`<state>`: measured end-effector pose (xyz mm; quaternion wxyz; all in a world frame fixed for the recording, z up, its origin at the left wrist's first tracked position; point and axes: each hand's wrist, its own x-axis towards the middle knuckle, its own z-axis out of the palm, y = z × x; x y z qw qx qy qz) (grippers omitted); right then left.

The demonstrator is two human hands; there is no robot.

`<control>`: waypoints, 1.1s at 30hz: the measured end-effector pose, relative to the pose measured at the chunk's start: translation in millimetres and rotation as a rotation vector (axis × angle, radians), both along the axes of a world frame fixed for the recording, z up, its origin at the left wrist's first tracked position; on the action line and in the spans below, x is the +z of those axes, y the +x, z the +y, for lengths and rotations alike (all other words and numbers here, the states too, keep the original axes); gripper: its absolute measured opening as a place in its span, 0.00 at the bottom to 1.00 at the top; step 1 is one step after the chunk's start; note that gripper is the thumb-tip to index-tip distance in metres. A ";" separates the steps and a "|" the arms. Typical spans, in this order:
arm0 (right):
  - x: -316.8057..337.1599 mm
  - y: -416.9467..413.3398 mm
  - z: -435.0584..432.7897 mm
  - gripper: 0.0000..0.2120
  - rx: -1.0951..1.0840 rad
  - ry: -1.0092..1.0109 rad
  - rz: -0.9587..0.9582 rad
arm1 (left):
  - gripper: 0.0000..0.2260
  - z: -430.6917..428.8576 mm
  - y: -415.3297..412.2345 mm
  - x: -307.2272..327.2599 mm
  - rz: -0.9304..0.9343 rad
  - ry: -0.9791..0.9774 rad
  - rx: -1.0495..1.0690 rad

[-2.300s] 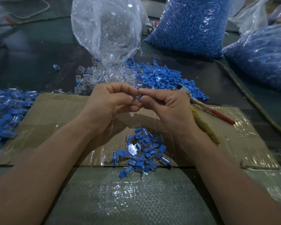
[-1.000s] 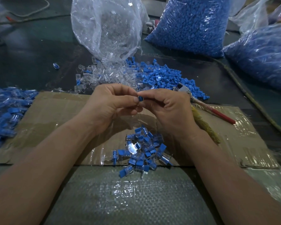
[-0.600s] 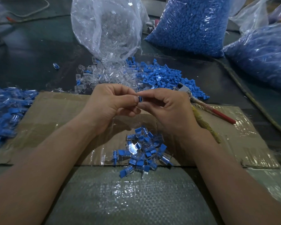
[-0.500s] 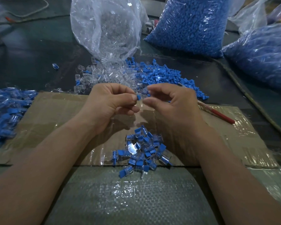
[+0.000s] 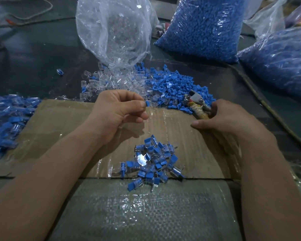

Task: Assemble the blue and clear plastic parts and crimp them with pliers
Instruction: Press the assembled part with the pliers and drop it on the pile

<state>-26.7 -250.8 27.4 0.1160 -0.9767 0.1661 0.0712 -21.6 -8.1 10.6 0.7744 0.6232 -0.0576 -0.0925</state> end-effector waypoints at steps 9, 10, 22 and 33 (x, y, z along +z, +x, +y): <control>4.0 1.5 3.6 0.29 -0.012 0.030 -0.011 | 0.06 3.7 2.4 -5.3 0.012 0.022 -0.045; 4.8 1.3 4.3 0.27 -0.025 0.052 -0.021 | 0.06 4.2 2.8 -5.5 0.008 0.028 -0.049; 14.4 -8.8 32.8 0.05 0.058 0.140 -0.487 | 0.05 2.8 0.1 -1.7 -0.015 0.040 0.040; -6.5 -13.2 67.1 0.11 0.365 0.188 -0.533 | 0.07 1.1 0.7 0.0 -0.110 0.004 0.080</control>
